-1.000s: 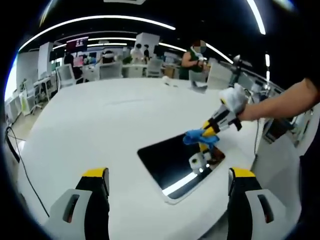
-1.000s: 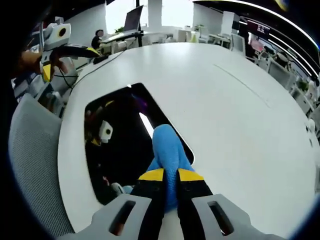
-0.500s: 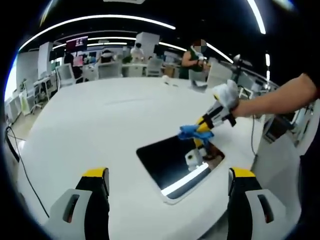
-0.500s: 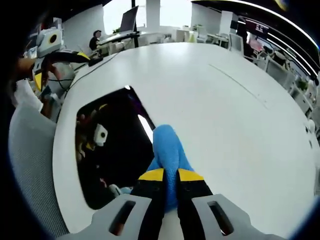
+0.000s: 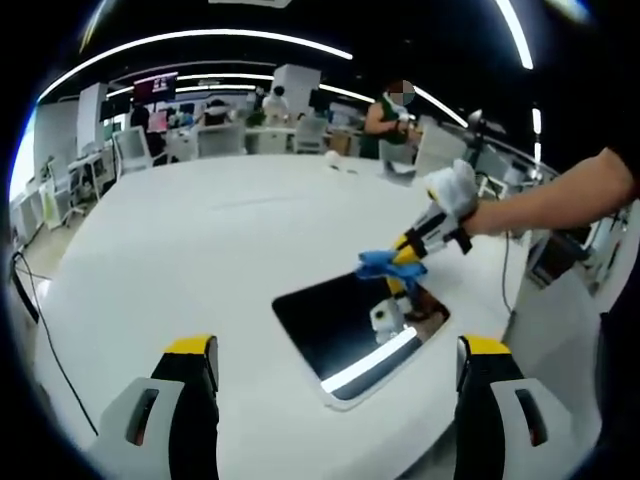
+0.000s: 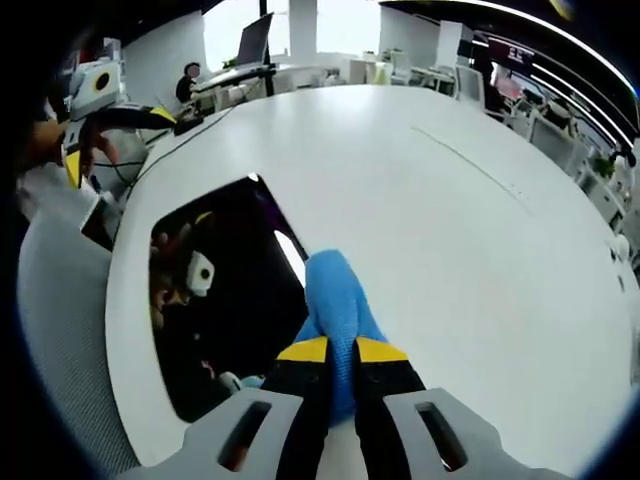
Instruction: Wipe the mirror surface with the cleaning cloth until all visible marks leave the cleaned area.
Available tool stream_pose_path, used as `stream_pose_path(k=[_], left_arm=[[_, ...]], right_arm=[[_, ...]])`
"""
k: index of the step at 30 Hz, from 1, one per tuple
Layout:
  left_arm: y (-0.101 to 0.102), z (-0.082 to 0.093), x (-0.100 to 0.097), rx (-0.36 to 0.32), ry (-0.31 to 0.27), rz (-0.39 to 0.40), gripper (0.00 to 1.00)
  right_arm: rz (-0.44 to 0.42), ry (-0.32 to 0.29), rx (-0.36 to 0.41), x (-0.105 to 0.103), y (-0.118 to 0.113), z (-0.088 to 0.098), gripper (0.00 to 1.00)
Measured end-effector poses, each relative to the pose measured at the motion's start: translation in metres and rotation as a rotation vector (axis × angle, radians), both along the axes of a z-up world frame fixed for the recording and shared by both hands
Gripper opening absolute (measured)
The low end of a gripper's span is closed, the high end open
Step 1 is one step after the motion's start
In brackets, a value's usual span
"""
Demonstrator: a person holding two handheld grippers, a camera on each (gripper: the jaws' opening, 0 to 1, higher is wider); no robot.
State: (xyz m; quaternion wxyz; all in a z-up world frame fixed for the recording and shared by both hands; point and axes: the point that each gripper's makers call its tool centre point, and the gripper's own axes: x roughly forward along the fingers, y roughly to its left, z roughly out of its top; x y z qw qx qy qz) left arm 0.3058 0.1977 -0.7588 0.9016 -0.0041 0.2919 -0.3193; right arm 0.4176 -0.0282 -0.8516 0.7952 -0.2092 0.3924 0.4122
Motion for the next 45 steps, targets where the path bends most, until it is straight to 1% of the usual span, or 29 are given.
stream_pose_path(k=[2,4,6,7,12,13,14,17,20,24,27,32,38,41,45], left_arm=[[0.001,0.001,0.000,0.001,-0.003,0.004,1.00],[0.003,0.002,0.001,0.001,-0.004,0.007,1.00],[0.004,0.001,0.000,0.000,-0.005,0.011,1.00],[0.004,0.001,0.000,-0.001,-0.004,0.013,1.00],[0.004,0.001,0.000,-0.005,-0.006,0.017,1.00],[0.003,0.002,0.000,-0.005,-0.007,0.016,1.00],[0.002,0.002,0.000,-0.005,-0.007,0.014,1.00],[0.001,0.003,0.001,-0.007,-0.011,0.014,1.00],[0.001,0.003,0.001,-0.009,-0.012,0.014,1.00],[0.002,0.003,0.002,-0.008,-0.013,0.013,1.00],[0.002,0.003,0.002,-0.009,-0.014,0.013,1.00],[0.001,0.004,0.001,-0.007,-0.016,0.013,1.00],[0.002,0.004,0.000,-0.003,-0.015,0.017,1.00],[0.003,0.004,-0.001,-0.003,-0.015,0.018,1.00],[0.004,0.004,-0.002,0.000,-0.012,0.018,1.00]], right_arm=[[-0.030,0.014,0.017,0.002,-0.003,0.005,0.03],[-0.032,0.002,0.025,0.004,-0.005,0.013,0.03],[-0.037,-0.024,0.030,0.011,-0.009,0.023,0.03],[-0.044,-0.034,0.030,0.014,-0.012,0.031,0.04],[-0.087,-0.071,0.036,0.027,-0.030,0.052,0.04],[-0.091,-0.074,0.036,0.028,-0.032,0.053,0.04],[-0.113,-0.072,0.033,0.030,-0.040,0.055,0.04],[-0.151,-0.068,0.033,0.030,-0.053,0.057,0.04],[-0.188,-0.064,0.019,0.028,-0.070,0.053,0.04],[-0.245,-0.045,0.001,0.020,-0.094,0.044,0.04],[-0.300,-0.028,-0.009,0.015,-0.112,0.034,0.04],[-0.364,0.002,-0.020,0.007,-0.133,0.017,0.04],[-0.401,0.026,-0.044,-0.003,-0.149,0.001,0.04],[-0.411,0.037,-0.047,-0.009,-0.152,-0.003,0.04],[-0.401,0.039,-0.063,-0.013,-0.155,-0.010,0.04]])
